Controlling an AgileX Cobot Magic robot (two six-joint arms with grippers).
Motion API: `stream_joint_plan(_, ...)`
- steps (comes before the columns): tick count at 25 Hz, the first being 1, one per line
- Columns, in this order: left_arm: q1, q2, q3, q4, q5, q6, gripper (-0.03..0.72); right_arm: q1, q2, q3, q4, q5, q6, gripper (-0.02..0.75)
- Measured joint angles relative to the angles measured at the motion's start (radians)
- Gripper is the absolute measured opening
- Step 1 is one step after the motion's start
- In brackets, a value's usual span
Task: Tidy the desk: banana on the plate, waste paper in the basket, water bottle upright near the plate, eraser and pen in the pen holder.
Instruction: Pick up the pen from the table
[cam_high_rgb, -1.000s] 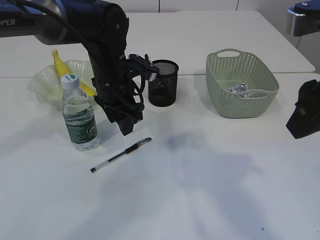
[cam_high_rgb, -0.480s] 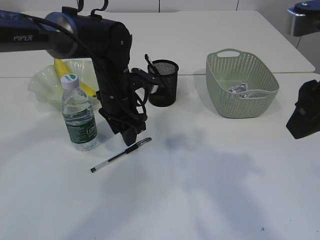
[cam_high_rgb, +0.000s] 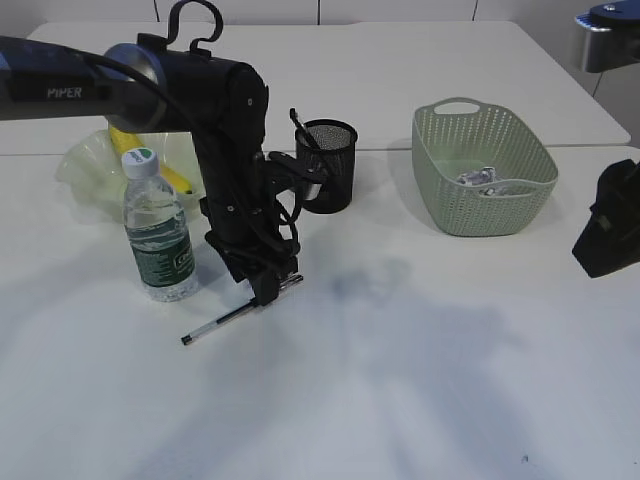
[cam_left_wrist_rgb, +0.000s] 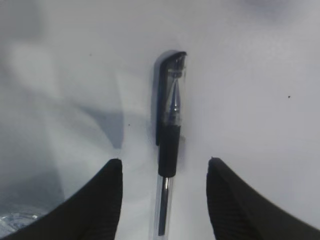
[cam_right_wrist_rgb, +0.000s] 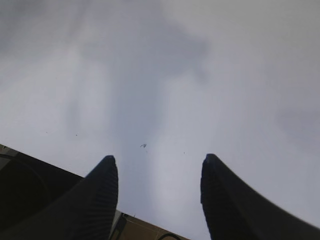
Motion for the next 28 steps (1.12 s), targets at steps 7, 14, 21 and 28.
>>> stream_joint_plan(7, 0.000, 0.028, -0.002, -0.007, -0.001, 0.010, 0.380, 0.000, 0.000, 0.000, 0.000, 0.000, 0.000, 0.401)
stream_joint_plan(14, 0.000, 0.031, -0.002, -0.012, -0.017, 0.012, 0.380, 0.000, 0.000, 0.000, 0.000, 0.000, 0.002, 0.401)
stream_joint_plan(21, 0.000, 0.047, -0.002, -0.039, -0.026, 0.012, 0.380, 0.000, 0.000, 0.000, 0.000, 0.000, 0.002, 0.401)
stream_joint_plan(28, 0.000, 0.048, -0.002, -0.040, -0.026, 0.012, 0.371, 0.000, 0.000, 0.000, 0.000, 0.000, 0.002, 0.401)
